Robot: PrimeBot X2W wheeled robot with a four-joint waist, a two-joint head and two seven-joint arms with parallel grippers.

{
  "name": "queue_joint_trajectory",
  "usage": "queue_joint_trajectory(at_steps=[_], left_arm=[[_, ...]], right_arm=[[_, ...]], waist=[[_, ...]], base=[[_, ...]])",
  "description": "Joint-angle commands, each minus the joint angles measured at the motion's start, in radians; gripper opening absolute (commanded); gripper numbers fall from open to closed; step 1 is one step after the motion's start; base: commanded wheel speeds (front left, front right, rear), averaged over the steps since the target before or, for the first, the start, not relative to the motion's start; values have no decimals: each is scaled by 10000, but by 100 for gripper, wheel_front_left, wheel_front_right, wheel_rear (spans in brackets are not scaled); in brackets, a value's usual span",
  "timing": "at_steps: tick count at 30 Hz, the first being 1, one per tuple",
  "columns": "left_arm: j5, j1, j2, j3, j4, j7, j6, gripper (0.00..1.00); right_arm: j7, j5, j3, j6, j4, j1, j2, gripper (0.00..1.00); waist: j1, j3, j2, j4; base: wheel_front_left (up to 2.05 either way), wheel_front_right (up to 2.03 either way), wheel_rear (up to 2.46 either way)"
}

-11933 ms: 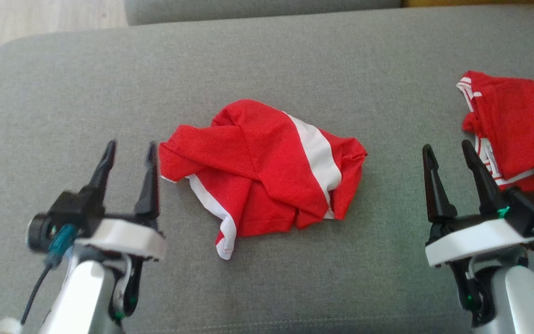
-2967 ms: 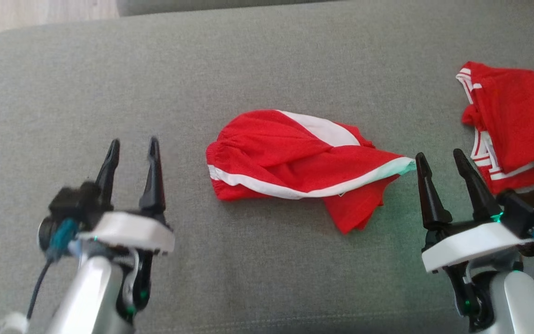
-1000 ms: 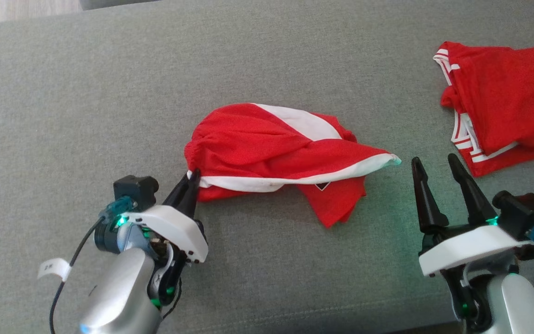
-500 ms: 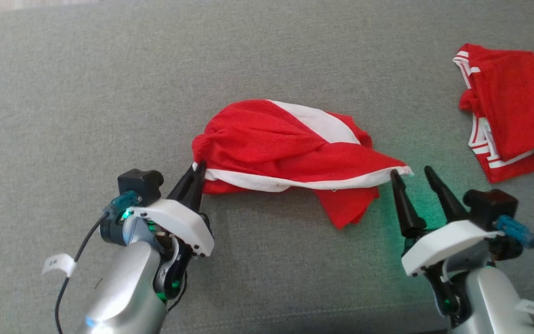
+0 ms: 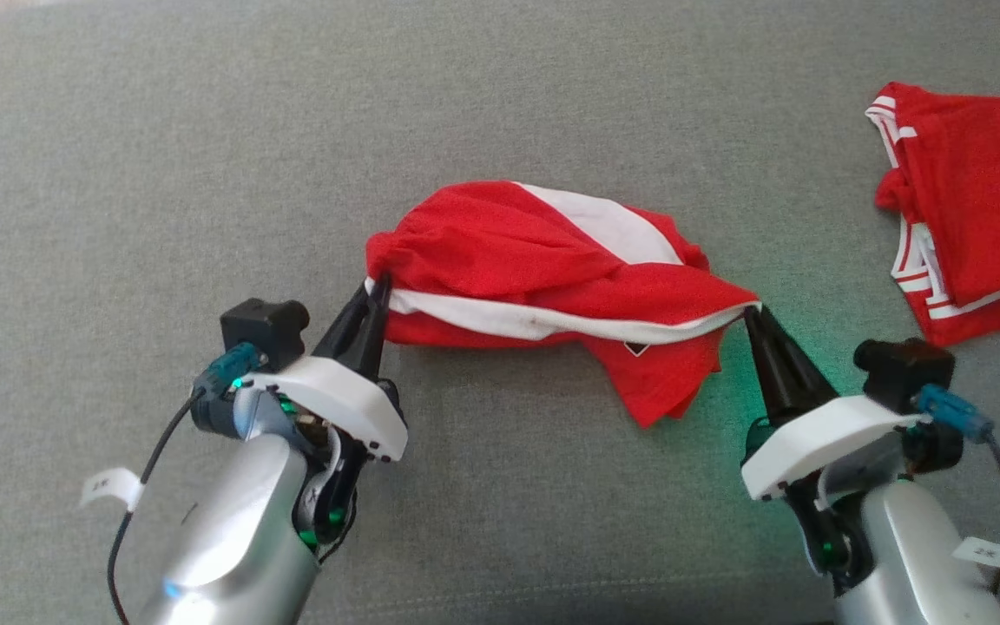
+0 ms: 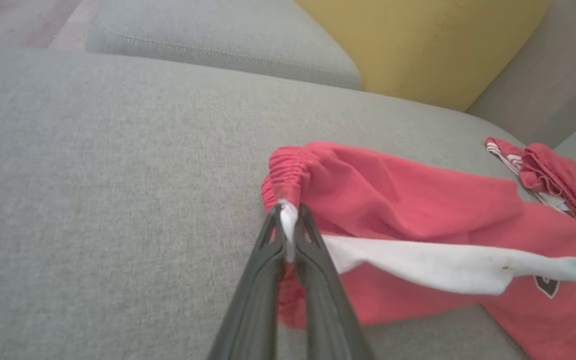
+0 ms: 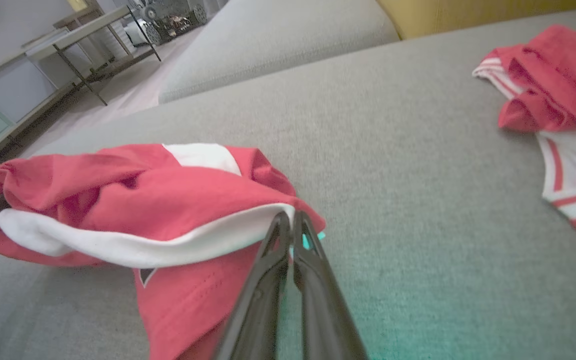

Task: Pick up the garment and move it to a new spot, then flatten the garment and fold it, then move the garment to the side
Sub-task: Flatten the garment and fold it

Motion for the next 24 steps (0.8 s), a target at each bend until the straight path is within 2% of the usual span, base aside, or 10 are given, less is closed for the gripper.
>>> queue_joint_trajectory(at_steps=[1, 11, 17, 24], left_arm=[[55, -338, 211, 358, -426, -132, 62, 0], [597, -797, 769, 421, -2698, -208, 431, 0], [862, -1336, 1281, 653, -4687, 539, 792, 0], [982, -2303, 1716, 1050, -6311, 1499, 1075, 0]], right_arm=[[-155, 33, 164, -9, -498, -221, -76, 0], [-298, -446, -153, -9, -2838, -908, -701, 0], [-73, -612, -379, -9, -4718, -1751, -1343, 0], [431, -710, -871, -9, -6064, -2572, -1694, 0]], waist=[[0, -41, 0, -24], [0, -456, 0, -90], [0, -875, 0, 3], [0, -1393, 0, 167]], base=[[0, 0, 0], [0, 0, 0], [0, 0, 0], [0, 0, 0]])
